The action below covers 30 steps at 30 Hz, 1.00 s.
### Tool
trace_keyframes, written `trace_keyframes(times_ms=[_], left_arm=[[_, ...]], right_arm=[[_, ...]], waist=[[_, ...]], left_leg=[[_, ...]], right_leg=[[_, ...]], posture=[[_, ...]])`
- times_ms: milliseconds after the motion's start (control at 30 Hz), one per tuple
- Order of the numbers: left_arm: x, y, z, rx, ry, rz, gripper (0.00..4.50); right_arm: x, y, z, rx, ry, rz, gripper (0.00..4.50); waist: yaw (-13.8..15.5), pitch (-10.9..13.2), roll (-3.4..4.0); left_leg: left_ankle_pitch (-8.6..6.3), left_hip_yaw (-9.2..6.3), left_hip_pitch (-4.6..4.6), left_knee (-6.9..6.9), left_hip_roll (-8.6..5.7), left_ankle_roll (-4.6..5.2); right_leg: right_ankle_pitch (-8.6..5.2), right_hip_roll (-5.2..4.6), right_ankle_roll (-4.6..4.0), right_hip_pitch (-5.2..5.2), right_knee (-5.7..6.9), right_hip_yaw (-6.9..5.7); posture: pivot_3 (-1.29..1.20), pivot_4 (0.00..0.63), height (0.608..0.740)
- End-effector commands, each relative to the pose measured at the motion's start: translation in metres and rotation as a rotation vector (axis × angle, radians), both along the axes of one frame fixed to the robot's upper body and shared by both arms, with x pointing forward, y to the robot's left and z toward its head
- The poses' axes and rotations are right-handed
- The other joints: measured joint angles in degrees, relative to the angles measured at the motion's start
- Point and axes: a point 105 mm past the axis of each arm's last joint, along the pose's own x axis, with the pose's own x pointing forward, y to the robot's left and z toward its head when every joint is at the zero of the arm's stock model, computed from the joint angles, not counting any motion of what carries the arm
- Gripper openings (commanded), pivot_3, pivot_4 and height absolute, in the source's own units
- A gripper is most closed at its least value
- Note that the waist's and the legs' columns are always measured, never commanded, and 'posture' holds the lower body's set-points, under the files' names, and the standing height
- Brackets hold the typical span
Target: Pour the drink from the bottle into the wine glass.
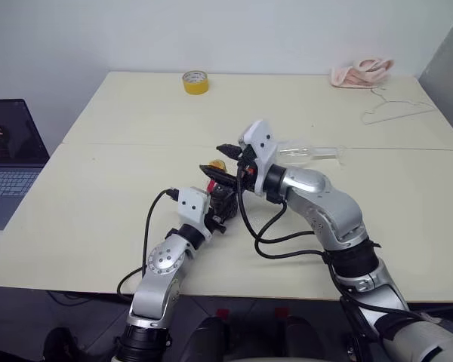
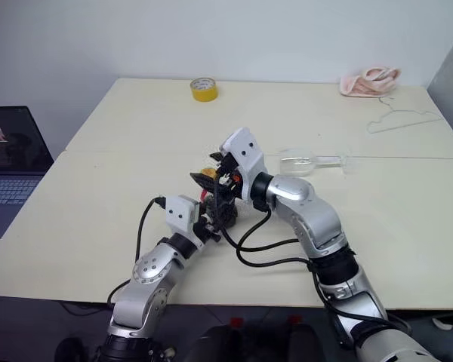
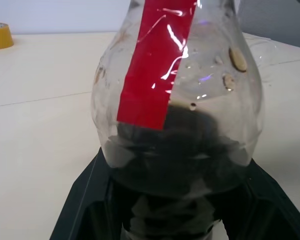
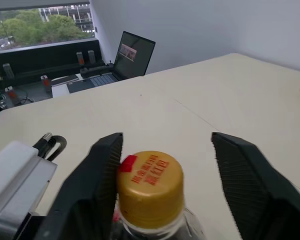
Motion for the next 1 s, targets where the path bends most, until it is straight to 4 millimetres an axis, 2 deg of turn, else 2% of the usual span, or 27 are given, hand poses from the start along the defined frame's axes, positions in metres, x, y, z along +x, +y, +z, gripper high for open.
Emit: trace_keyframes(times_ms=[33, 67, 100, 333, 567, 700, 833, 1000], left_arm=[[-0.005, -0.006, 0.003, -0.001, -0.015, -0.028, 2.05], [-0.005, -0.006, 0.003, 0.0, -0.015, -0.026, 2.05], [-0.005, -0.005, 0.003, 0.0, -0.015, -0.024, 2.05], [-0.005, -0.004, 0.004, -0.004, -0.017, -0.014, 1.57], [-0.004, -0.001, 0.005, 0.0, -0.021, -0.006, 1.28], [-0.005, -0.001, 0.005, 0.0, -0.019, -0.007, 1.26], [-0.005, -0.001, 0.005, 0.0, -0.018, -0.01, 1.26], [-0.006, -0.001, 0.005, 0.001, -0.018, -0.009, 1.24]], right_arm=[[0.001, -0.002, 0.019, 0.033, -0.074, -0.015, 1.8], [0.001, -0.003, 0.019, 0.033, -0.074, -0.014, 1.44], [0.001, -0.002, 0.019, 0.031, -0.075, -0.011, 1.28], [-0.002, -0.005, 0.02, 0.011, -0.101, 0.071, 1.28], [0.003, -0.022, 0.025, -0.058, -0.138, 0.297, 1.28], [0.003, -0.024, 0.023, -0.087, -0.15, 0.403, 1.28], [-0.003, -0.025, 0.021, -0.167, -0.185, 0.593, 1.28], [0.011, -0.021, 0.031, -0.142, -0.197, 0.553, 1.28]], waist=[[-0.1, 0.0, 0.0], [-0.1, 0.0, 0.0], [-0.1, 0.0, 0.0], [-0.1, 0.0, 0.0], [-0.3, 0.0, 0.0], [-0.7, 0.0, -0.01], [-1.1, 0.0, -0.01], [-1.4, 0.0, 0.0]], left_leg=[[0.0, 0.0, 0.0, 0.0, 0.0, 0.0], [0.0, 0.0, 0.0, 0.0, 0.0, 0.0], [0.0, 0.01, -0.01, 0.0, 0.0, 0.0], [0.0, 0.02, -0.03, -0.01, 0.0, 0.0], [0.0, 0.03, -0.04, -0.01, 0.02, 0.0], [0.0, 0.04, -0.06, -0.04, 0.05, 0.0], [0.0, 0.04, -0.07, -0.04, 0.07, 0.0], [0.0, 0.05, -0.08, -0.07, 0.14, -0.01]], right_leg=[[0.0, 0.0, 0.0, 0.0, 0.0, 0.0], [0.0, 0.0, 0.0, 0.0, 0.0, 0.0], [0.0, 0.0, 0.0, -0.01, 0.0, 0.0], [0.0, 0.01, 0.0, -0.05, 0.03, 0.02], [0.0, 0.03, 0.0, -0.05, 0.01, 0.0], [0.0, 0.03, 0.0, -0.06, -0.01, 0.0], [0.0, 0.04, 0.0, -0.08, -0.01, -0.01], [0.01, 0.08, -0.02, -0.11, -0.02, -0.01]], posture=[[0.0, 0.15, 0.74], [0.0, 0.15, 0.74], [0.0, 0.15, 0.74], [0.0, 0.15, 0.74], [0.0, 0.15, 0.74], [0.0, 0.15, 0.74], [0.0, 0.15, 0.74], [0.0, 0.15, 0.74]])
